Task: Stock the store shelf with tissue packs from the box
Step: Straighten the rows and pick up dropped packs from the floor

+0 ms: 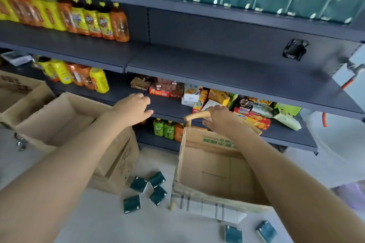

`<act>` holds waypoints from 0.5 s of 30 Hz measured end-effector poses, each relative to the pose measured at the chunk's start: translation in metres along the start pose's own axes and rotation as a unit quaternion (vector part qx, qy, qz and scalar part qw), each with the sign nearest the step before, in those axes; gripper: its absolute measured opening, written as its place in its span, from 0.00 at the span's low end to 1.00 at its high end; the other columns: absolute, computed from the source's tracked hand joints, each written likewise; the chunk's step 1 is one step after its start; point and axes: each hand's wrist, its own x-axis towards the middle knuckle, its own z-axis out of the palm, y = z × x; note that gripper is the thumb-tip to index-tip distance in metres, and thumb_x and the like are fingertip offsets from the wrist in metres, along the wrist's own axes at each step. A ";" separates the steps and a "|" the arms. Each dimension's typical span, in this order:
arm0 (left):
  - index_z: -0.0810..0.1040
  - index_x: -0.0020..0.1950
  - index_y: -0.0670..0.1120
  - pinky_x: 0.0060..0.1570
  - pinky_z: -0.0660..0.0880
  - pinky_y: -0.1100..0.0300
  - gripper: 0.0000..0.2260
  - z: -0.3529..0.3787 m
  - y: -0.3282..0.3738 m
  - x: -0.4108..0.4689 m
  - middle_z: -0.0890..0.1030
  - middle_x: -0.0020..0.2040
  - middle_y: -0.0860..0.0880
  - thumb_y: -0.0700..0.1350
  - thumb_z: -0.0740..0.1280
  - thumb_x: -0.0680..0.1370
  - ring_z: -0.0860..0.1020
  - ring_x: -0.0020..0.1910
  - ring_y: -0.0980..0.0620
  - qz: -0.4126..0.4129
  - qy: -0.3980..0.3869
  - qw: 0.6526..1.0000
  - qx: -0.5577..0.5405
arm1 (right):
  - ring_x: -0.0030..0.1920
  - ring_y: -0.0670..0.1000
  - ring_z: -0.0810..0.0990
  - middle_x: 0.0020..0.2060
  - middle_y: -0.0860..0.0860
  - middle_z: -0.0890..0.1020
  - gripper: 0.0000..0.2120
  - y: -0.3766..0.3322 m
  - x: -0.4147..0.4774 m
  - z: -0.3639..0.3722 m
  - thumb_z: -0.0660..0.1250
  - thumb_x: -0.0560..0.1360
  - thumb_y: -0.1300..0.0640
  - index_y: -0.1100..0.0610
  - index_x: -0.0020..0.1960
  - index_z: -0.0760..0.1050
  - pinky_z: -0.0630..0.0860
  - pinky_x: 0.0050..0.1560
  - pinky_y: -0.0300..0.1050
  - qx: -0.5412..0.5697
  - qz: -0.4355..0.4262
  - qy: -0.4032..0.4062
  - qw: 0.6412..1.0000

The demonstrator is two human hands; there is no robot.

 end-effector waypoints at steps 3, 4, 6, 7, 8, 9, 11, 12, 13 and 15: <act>0.72 0.63 0.43 0.57 0.70 0.52 0.17 0.038 -0.029 -0.008 0.74 0.61 0.44 0.52 0.59 0.80 0.72 0.60 0.44 -0.018 -0.032 0.999 -0.003 | 0.62 0.59 0.71 0.63 0.59 0.72 0.21 -0.033 0.017 0.034 0.58 0.79 0.50 0.61 0.67 0.66 0.72 0.57 0.53 0.022 -0.018 -0.036 0.999; 0.73 0.62 0.43 0.55 0.71 0.53 0.17 0.050 -0.037 -0.010 0.74 0.61 0.44 0.52 0.59 0.80 0.73 0.59 0.45 -0.024 -0.042 0.999 -0.007 | 0.63 0.59 0.70 0.64 0.59 0.71 0.22 -0.043 0.025 0.047 0.58 0.79 0.50 0.61 0.68 0.65 0.71 0.58 0.53 0.029 -0.021 -0.052 0.998; 0.73 0.63 0.42 0.54 0.69 0.55 0.17 0.077 -0.051 -0.014 0.74 0.62 0.45 0.51 0.59 0.80 0.73 0.60 0.46 -0.040 -0.065 0.997 -0.025 | 0.64 0.59 0.70 0.64 0.59 0.71 0.23 -0.061 0.042 0.073 0.58 0.79 0.48 0.62 0.68 0.65 0.70 0.59 0.53 0.034 -0.030 -0.080 0.996; 0.72 0.64 0.42 0.54 0.69 0.56 0.17 0.090 -0.058 -0.016 0.74 0.63 0.45 0.50 0.59 0.80 0.73 0.60 0.46 -0.046 -0.072 0.996 -0.033 | 0.64 0.59 0.70 0.64 0.59 0.71 0.23 -0.070 0.051 0.086 0.58 0.79 0.47 0.62 0.67 0.65 0.70 0.58 0.52 0.034 -0.035 -0.094 0.994; 0.72 0.64 0.42 0.54 0.69 0.57 0.17 0.104 -0.065 -0.017 0.74 0.63 0.45 0.50 0.59 0.80 0.73 0.60 0.47 -0.050 -0.074 0.995 -0.038 | 0.64 0.59 0.70 0.64 0.60 0.71 0.23 -0.079 0.061 0.099 0.57 0.80 0.47 0.62 0.67 0.66 0.70 0.58 0.52 0.037 -0.040 -0.107 0.993; 0.72 0.64 0.42 0.53 0.69 0.58 0.17 0.117 -0.073 -0.019 0.74 0.63 0.45 0.50 0.59 0.80 0.74 0.59 0.48 -0.054 -0.076 0.995 -0.040 | 0.64 0.59 0.70 0.64 0.60 0.71 0.22 -0.088 0.070 0.112 0.57 0.80 0.48 0.63 0.67 0.66 0.70 0.59 0.51 0.043 -0.044 -0.122 0.991; 0.72 0.64 0.42 0.50 0.69 0.59 0.17 0.144 -0.086 -0.024 0.74 0.62 0.46 0.51 0.59 0.80 0.75 0.57 0.49 -0.071 -0.096 0.992 -0.048 | 0.64 0.60 0.69 0.63 0.60 0.71 0.21 -0.105 0.086 0.137 0.56 0.80 0.51 0.63 0.66 0.67 0.70 0.59 0.50 0.063 -0.051 -0.151 0.985; 0.73 0.63 0.42 0.49 0.69 0.59 0.17 0.157 -0.093 -0.025 0.75 0.60 0.45 0.51 0.59 0.80 0.75 0.56 0.48 -0.082 -0.110 0.989 -0.049 | 0.64 0.60 0.69 0.63 0.60 0.71 0.20 -0.112 0.094 0.150 0.56 0.80 0.51 0.63 0.66 0.67 0.70 0.58 0.50 0.070 -0.054 -0.162 0.983; 0.73 0.62 0.42 0.49 0.69 0.58 0.17 0.171 -0.100 -0.026 0.76 0.59 0.45 0.51 0.59 0.80 0.75 0.56 0.47 -0.096 -0.125 0.986 -0.051 | 0.64 0.60 0.69 0.63 0.60 0.72 0.21 -0.118 0.102 0.163 0.56 0.80 0.51 0.63 0.66 0.66 0.70 0.58 0.51 0.077 -0.054 -0.174 0.980; 0.73 0.63 0.41 0.52 0.71 0.55 0.18 0.198 -0.113 -0.030 0.76 0.59 0.43 0.52 0.59 0.80 0.75 0.57 0.46 -0.128 -0.155 0.978 -0.061 | 0.64 0.59 0.69 0.62 0.60 0.72 0.21 -0.129 0.114 0.187 0.56 0.80 0.50 0.63 0.66 0.66 0.70 0.59 0.51 0.083 -0.046 -0.200 0.975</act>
